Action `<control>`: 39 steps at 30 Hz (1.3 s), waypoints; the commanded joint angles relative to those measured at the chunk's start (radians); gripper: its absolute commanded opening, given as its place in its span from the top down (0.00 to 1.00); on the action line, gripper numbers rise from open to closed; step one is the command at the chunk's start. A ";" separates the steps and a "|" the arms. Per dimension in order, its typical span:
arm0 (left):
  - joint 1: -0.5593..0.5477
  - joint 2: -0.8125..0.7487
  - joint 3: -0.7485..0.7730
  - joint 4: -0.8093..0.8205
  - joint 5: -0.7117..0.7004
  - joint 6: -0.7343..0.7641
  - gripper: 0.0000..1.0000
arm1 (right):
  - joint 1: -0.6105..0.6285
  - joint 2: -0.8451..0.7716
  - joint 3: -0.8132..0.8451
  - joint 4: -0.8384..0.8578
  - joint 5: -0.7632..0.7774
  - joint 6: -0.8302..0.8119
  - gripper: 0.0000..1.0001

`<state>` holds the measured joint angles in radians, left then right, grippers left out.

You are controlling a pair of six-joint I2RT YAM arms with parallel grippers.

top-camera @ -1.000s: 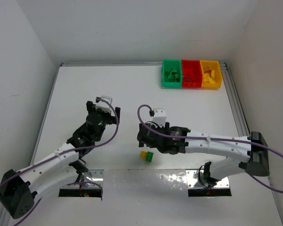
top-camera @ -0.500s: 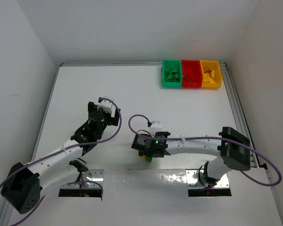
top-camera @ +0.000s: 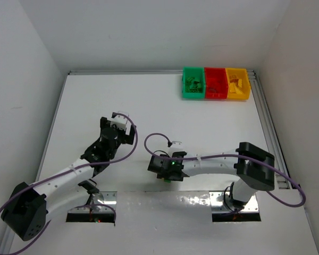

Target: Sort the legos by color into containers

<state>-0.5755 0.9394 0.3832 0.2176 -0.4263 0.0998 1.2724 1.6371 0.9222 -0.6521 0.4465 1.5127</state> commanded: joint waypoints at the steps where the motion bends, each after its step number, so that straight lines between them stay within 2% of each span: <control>1: 0.016 -0.004 0.003 0.037 0.015 -0.020 0.00 | 0.007 -0.019 0.003 -0.034 0.047 0.023 0.41; 2: 0.019 -0.004 0.003 0.037 0.017 -0.023 0.00 | 0.005 -0.019 0.003 -0.034 0.050 0.018 0.44; 3: 0.020 -0.002 0.003 0.039 0.020 -0.025 0.00 | 0.005 -0.016 0.004 -0.031 0.060 0.009 0.52; 5: 0.026 -0.002 0.003 0.039 0.021 -0.022 0.00 | 0.005 -0.014 0.004 -0.029 0.066 0.006 0.58; 11: 0.040 0.004 0.000 0.046 0.020 -0.018 0.00 | 0.004 -0.011 -0.013 0.016 0.055 -0.014 0.62; 13: 0.040 0.006 -0.001 0.049 0.026 -0.018 0.00 | 0.004 -0.013 -0.026 0.016 0.067 -0.008 0.67; 14: 0.042 0.007 -0.001 0.049 0.037 -0.018 0.00 | 0.005 -0.017 -0.035 0.022 0.081 -0.009 0.74; 16: 0.042 0.007 -0.001 0.043 0.053 -0.017 0.04 | 0.004 -0.025 -0.062 0.029 0.093 -0.017 0.81; 19: 0.042 0.006 0.013 0.020 0.131 -0.009 0.21 | -0.016 -0.060 -0.094 0.095 0.093 -0.068 1.00; 22: 0.042 -0.002 0.042 -0.027 0.329 0.023 0.27 | -0.086 -0.131 -0.098 0.138 0.075 -0.189 1.00; 24: 0.042 -0.013 0.071 -0.064 0.505 0.044 0.28 | -0.157 -0.187 -0.088 0.186 -0.004 -0.317 1.00; 25: 0.043 -0.017 0.085 -0.079 0.556 0.075 0.28 | -0.248 -0.204 -0.082 0.195 -0.046 -0.357 1.00; 27: 0.046 -0.024 0.129 -0.125 0.697 0.118 0.27 | -0.342 -0.241 -0.057 0.224 -0.159 -0.493 1.00; 28: 0.054 -0.024 0.144 -0.145 0.742 0.183 0.22 | -0.401 -0.247 -0.039 0.226 -0.167 -0.552 1.00; 29: 0.057 -0.024 0.170 -0.182 0.835 0.222 0.18 | -0.419 -0.249 0.005 0.227 -0.166 -0.682 1.00; 32: 0.062 -0.019 0.200 -0.216 1.011 0.388 0.03 | -0.496 -0.217 0.107 0.221 -0.221 -0.866 1.00; 35: 0.060 0.028 0.245 -0.187 1.121 0.454 0.01 | -0.596 -0.175 0.162 0.265 -0.395 -0.965 1.00; 37: 0.059 0.108 0.322 -0.173 1.120 0.445 0.03 | -0.639 -0.149 0.208 0.293 -0.487 -1.052 1.00; 38: 0.059 0.142 0.359 -0.188 1.120 0.452 0.03 | -0.650 -0.140 0.225 0.293 -0.509 -1.075 1.00; 39: 0.055 0.204 0.432 -0.270 1.121 0.524 0.03 | -0.672 -0.120 0.234 0.316 -0.563 -1.094 1.00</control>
<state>-0.5266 1.0409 0.6712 0.0006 0.5900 0.4938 0.6422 1.4815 1.0962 -0.4000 0.0536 0.5842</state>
